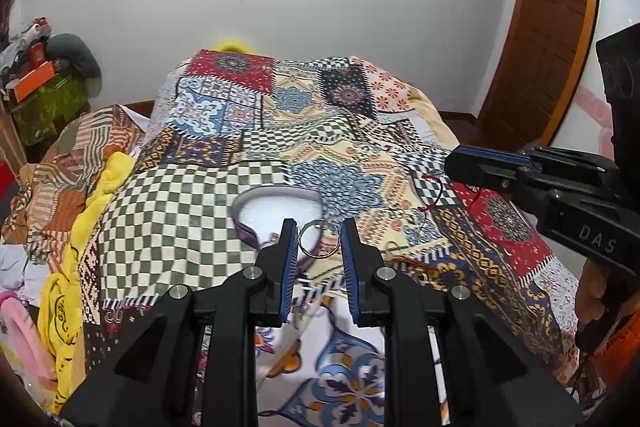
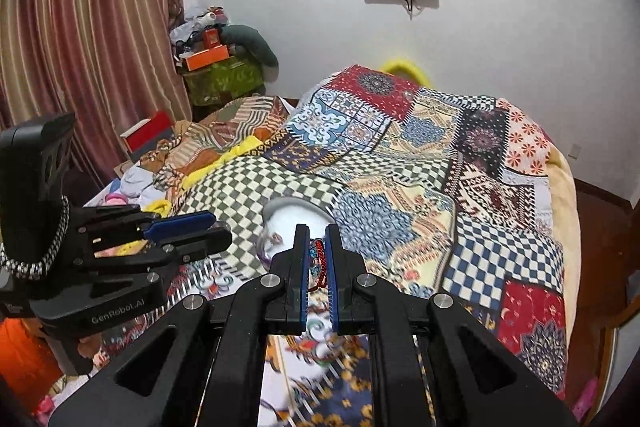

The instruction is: Organize jewelry

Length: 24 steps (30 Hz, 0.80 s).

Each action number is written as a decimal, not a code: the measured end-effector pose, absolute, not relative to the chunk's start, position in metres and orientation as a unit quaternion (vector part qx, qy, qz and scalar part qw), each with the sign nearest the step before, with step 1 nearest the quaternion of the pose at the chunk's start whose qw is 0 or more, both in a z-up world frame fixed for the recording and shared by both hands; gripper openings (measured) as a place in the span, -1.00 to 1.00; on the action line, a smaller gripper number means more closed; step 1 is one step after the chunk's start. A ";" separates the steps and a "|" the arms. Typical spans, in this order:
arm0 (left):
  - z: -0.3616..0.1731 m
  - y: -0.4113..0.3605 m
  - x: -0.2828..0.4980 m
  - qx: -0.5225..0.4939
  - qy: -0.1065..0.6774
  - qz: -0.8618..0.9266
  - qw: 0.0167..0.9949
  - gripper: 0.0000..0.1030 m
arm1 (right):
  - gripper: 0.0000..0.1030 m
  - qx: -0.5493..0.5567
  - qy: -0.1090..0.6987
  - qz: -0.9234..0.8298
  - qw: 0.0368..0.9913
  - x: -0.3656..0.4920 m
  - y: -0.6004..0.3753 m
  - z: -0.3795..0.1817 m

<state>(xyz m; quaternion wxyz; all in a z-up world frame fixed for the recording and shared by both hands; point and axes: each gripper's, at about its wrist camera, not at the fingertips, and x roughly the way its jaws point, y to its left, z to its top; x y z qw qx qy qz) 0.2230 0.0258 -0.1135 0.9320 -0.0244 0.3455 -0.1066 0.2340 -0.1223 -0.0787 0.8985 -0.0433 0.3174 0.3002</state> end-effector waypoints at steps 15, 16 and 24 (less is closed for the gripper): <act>-0.136 0.059 0.267 -0.048 0.360 -0.085 0.928 -0.60 | -0.87 -0.054 0.342 0.314 0.884 0.280 -0.072 -0.092; -0.140 0.059 0.271 -0.049 0.364 -0.085 0.926 -0.60 | -0.87 -0.053 0.348 0.316 0.881 0.284 -0.070 -0.095; -0.166 0.063 0.304 -0.065 0.400 -0.089 0.910 -0.60 | -0.87 -0.041 0.408 0.322 0.853 0.318 -0.056 -0.119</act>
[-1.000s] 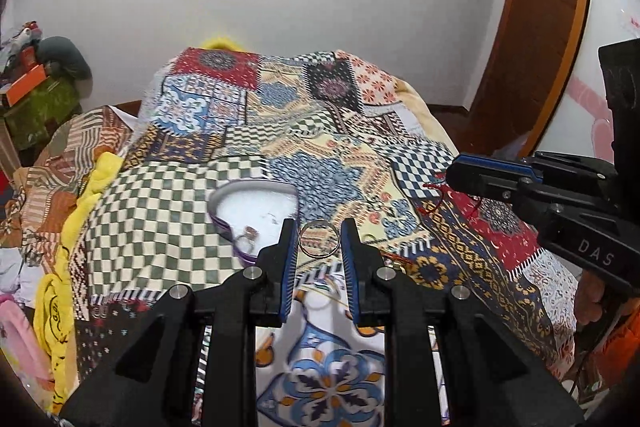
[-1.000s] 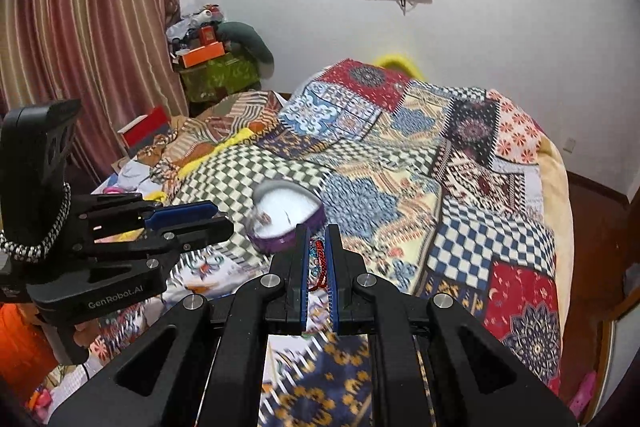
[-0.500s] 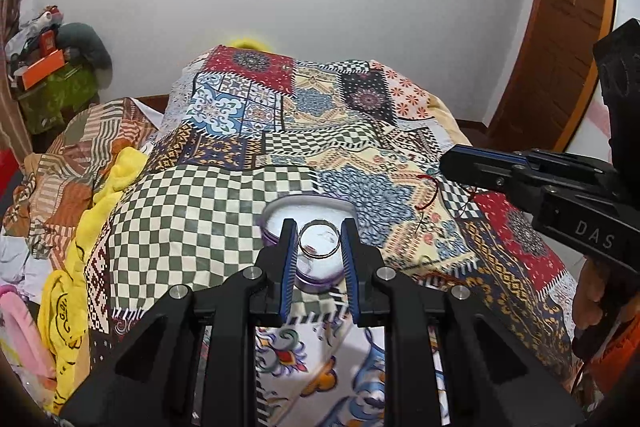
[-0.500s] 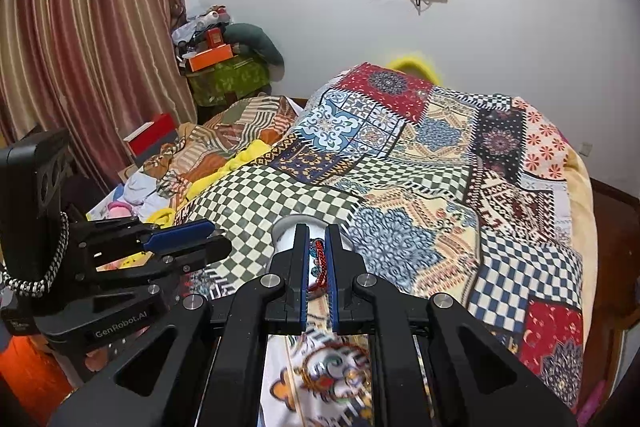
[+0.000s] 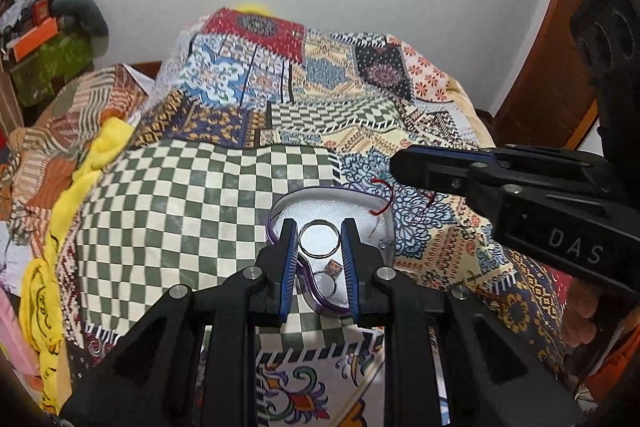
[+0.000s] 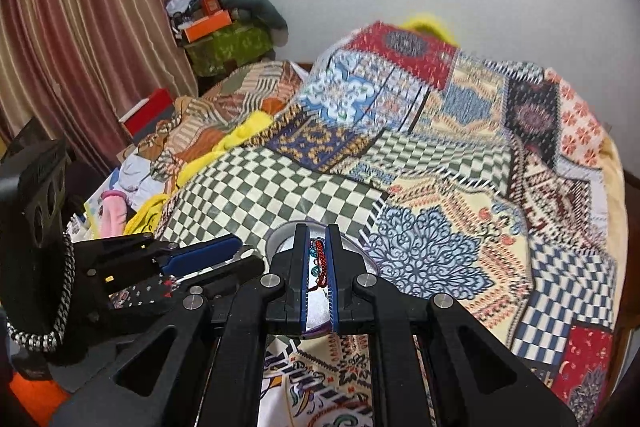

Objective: Organize jewelry
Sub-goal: 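Open both tools to drop the ring and earring into the tin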

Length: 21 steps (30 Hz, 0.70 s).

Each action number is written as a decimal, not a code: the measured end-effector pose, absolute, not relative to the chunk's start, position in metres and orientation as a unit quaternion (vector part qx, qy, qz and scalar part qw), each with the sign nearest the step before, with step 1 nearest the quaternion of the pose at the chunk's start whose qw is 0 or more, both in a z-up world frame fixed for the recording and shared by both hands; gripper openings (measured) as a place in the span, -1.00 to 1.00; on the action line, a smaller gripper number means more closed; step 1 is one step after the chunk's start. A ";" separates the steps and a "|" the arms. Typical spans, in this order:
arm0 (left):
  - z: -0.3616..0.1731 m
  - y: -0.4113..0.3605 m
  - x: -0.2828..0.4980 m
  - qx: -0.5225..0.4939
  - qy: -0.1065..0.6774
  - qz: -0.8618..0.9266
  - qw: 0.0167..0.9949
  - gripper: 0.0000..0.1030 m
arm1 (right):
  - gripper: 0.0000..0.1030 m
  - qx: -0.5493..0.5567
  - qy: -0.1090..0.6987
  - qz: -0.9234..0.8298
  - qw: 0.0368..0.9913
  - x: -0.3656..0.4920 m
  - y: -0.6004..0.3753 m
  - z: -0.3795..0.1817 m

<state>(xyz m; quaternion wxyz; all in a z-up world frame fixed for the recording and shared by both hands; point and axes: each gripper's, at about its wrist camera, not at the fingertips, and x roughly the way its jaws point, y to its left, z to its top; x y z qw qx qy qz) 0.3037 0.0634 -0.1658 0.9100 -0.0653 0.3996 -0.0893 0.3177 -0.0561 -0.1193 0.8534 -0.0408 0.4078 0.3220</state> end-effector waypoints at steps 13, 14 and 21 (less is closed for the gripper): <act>-0.188 0.059 0.325 -0.067 0.429 -0.095 0.896 -0.60 | -0.87 -0.039 0.465 0.314 0.827 0.346 -0.051 -0.151; -0.189 0.058 0.326 -0.065 0.430 -0.094 0.896 -0.60 | -0.87 -0.040 0.466 0.314 0.826 0.346 -0.050 -0.153; -0.189 0.054 0.326 -0.057 0.430 -0.090 0.896 -0.60 | -0.87 -0.053 0.473 0.314 0.821 0.345 -0.046 -0.156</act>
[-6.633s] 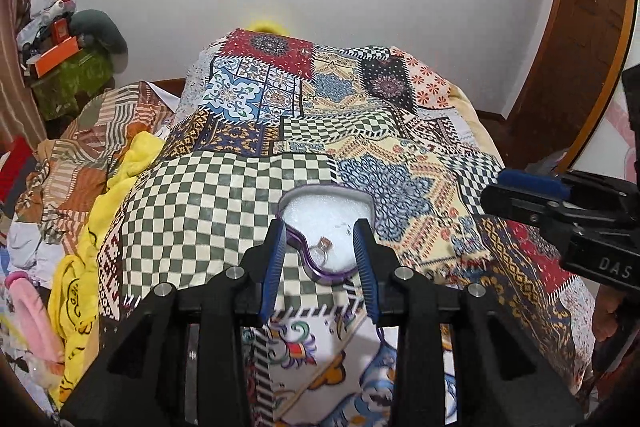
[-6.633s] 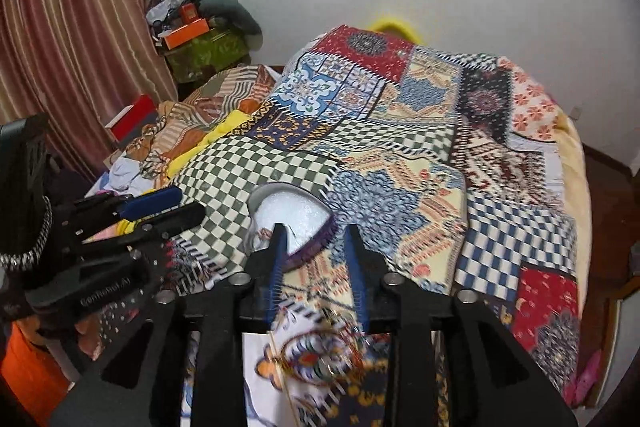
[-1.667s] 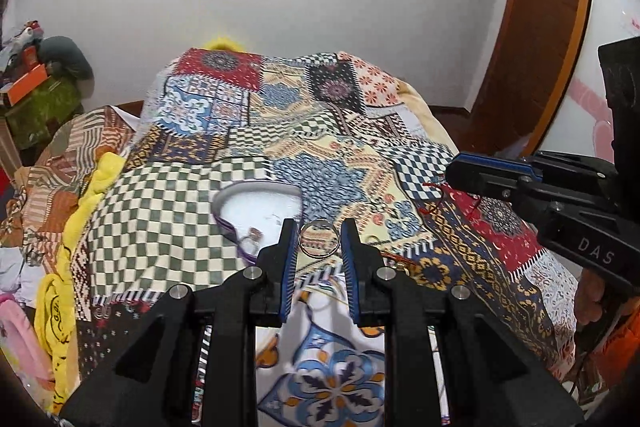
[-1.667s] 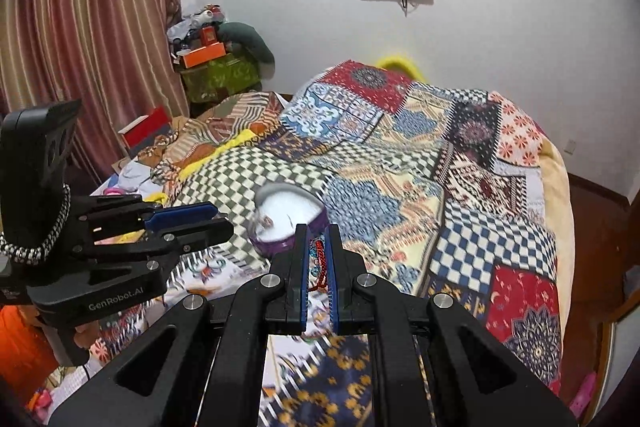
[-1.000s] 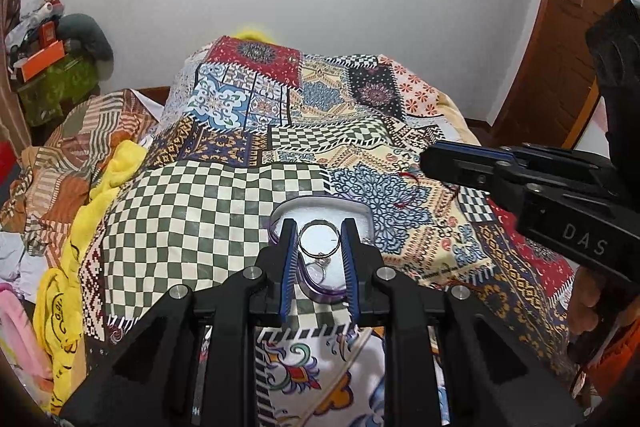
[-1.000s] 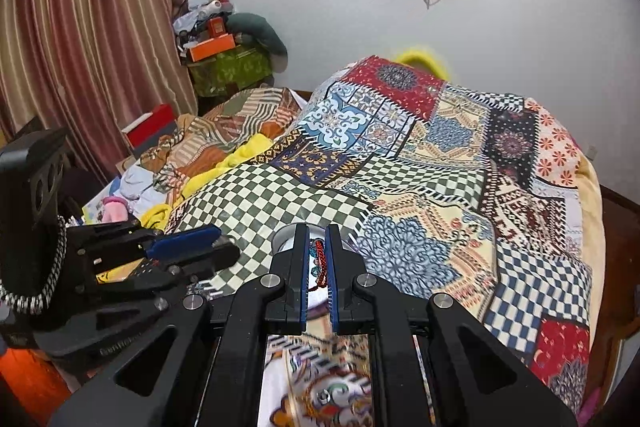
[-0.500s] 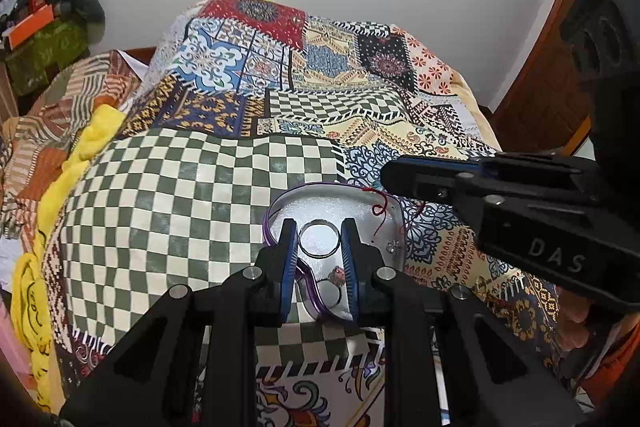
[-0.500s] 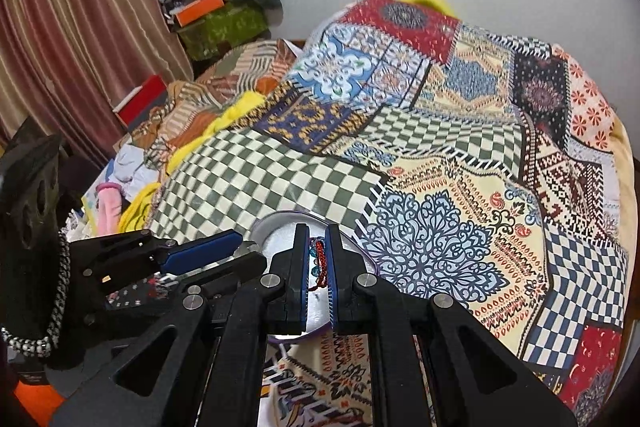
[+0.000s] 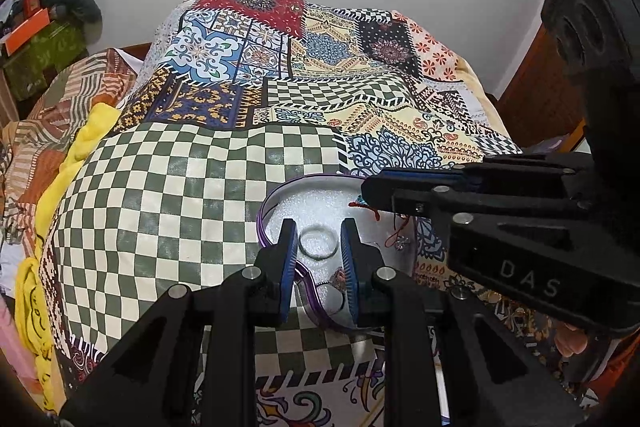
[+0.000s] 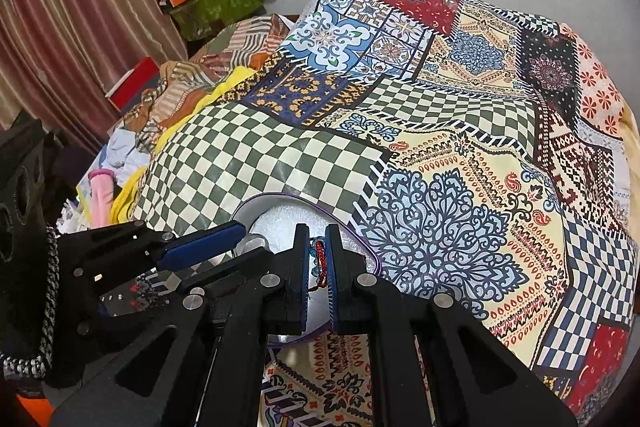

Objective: Organize jewelry
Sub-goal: 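Open both tools to drop the ring and earring into the tin, then withdraw both tools from the tin toward the remaining jewelry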

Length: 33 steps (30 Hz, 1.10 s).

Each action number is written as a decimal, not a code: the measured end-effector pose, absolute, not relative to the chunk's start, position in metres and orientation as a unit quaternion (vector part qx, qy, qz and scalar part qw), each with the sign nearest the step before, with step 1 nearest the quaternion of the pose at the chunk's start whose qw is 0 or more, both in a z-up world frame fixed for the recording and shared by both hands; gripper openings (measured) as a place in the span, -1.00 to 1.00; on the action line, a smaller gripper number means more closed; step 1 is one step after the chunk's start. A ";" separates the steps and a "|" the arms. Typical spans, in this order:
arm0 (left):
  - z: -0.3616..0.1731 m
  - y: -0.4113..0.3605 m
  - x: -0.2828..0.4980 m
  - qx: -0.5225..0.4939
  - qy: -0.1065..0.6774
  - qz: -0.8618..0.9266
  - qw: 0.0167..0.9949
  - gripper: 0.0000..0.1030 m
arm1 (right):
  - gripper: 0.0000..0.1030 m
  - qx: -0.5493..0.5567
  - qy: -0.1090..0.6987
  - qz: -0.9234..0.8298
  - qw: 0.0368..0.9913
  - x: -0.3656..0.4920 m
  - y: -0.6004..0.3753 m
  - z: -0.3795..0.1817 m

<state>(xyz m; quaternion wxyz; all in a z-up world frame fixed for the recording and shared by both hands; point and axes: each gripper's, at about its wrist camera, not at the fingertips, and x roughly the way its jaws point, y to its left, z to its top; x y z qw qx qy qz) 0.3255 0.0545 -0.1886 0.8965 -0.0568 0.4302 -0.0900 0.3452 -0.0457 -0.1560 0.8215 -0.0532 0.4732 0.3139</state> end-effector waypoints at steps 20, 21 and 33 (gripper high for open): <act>-0.155 0.064 0.295 -0.058 0.410 -0.075 0.907 -0.58 | -0.69 -0.059 0.435 0.296 0.848 0.312 -0.058 -0.118; -0.152 0.064 0.292 -0.057 0.409 -0.075 0.908 -0.58 | -0.69 -0.060 0.432 0.295 0.850 0.309 -0.060 -0.116; -0.121 0.060 0.246 -0.044 0.388 -0.070 0.918 -0.37 | -0.68 -0.074 0.399 0.279 0.870 0.260 -0.084 -0.094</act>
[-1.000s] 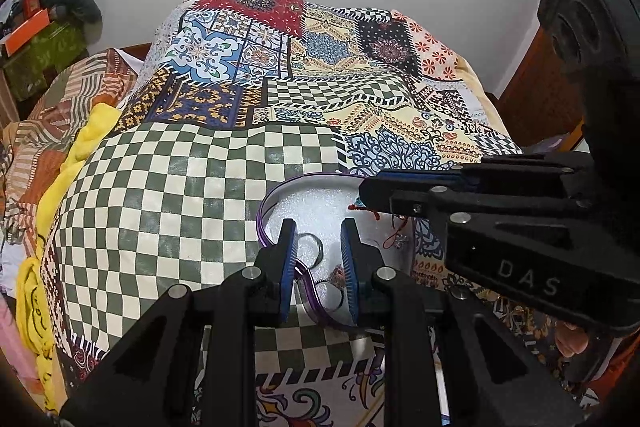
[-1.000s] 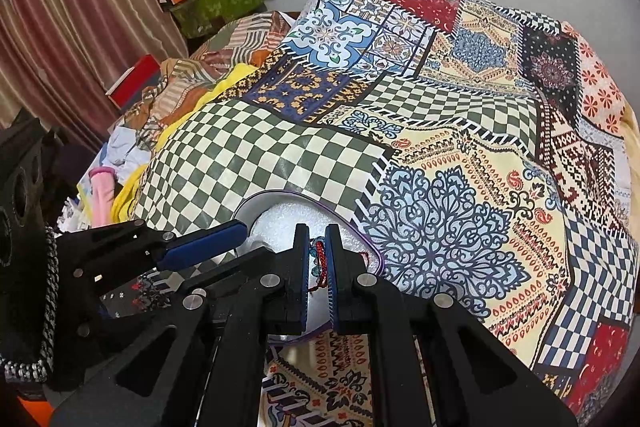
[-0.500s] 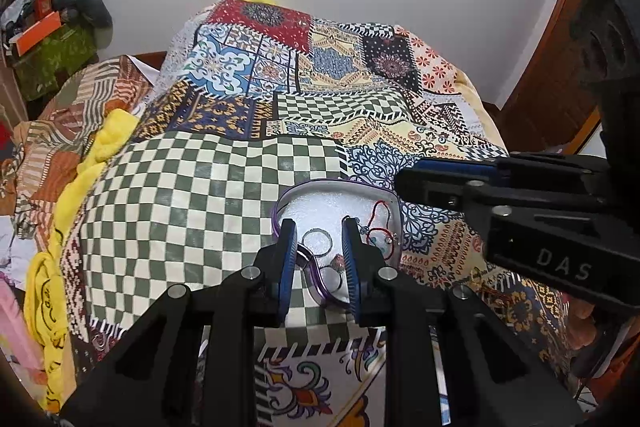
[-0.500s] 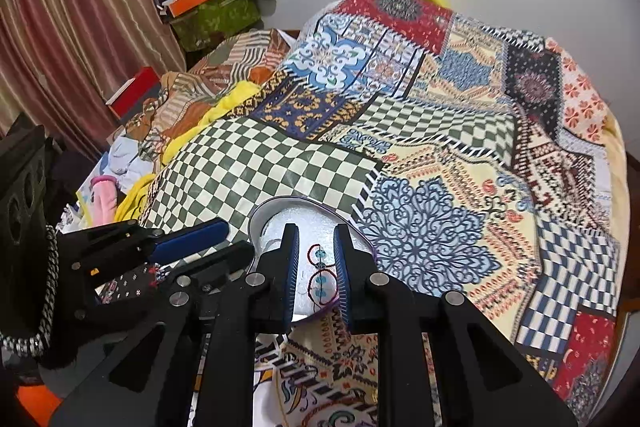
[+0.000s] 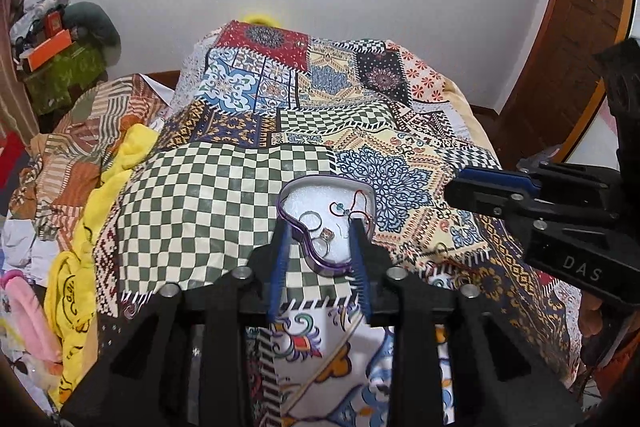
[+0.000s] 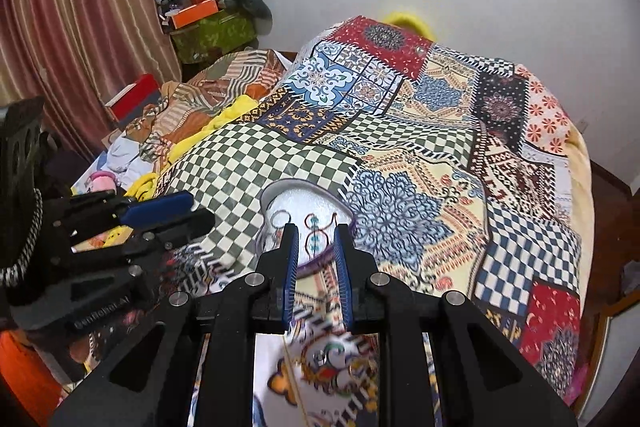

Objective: Organize jewelry
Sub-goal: 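Withdraw both tools from the tin toward the remaining jewelry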

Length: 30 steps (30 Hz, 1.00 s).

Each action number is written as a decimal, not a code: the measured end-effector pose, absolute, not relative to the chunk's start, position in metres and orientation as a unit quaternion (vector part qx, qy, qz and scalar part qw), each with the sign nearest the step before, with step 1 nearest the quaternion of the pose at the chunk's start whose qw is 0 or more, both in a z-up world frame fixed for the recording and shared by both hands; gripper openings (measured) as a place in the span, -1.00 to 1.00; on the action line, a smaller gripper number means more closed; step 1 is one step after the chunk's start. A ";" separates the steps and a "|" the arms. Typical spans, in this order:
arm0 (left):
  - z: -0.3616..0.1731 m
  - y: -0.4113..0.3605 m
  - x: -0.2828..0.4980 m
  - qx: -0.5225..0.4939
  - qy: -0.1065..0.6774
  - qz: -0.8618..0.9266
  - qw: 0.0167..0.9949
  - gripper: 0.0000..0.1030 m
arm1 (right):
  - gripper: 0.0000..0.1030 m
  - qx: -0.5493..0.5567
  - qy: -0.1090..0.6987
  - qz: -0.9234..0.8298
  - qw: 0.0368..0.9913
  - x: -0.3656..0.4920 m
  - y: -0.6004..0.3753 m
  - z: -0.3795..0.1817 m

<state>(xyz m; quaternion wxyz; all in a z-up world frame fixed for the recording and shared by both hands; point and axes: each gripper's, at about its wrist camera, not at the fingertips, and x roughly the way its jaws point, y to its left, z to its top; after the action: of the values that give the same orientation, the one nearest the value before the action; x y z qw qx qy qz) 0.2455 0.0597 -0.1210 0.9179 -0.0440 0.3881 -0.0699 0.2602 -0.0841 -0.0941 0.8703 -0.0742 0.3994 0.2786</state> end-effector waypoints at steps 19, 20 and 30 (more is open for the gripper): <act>-0.136 0.029 0.200 -0.046 0.411 -0.099 0.905 -0.27 | -0.16 -0.069 0.377 0.237 0.893 0.207 -0.141 -0.100; -0.139 0.025 0.201 -0.048 0.416 -0.102 0.903 -0.27 | -0.16 -0.074 0.378 0.233 0.893 0.206 -0.143 -0.103; -0.169 -0.004 0.210 -0.041 0.444 -0.125 0.886 -0.27 | -0.16 -0.083 0.402 0.215 0.886 0.201 -0.167 -0.133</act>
<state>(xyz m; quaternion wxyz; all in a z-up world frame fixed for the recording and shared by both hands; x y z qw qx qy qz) 0.2101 -0.0042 -0.1690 0.8861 -0.0411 0.4445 -0.1246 0.2006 -0.1672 -0.1332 0.8864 -0.0826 0.4016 0.2148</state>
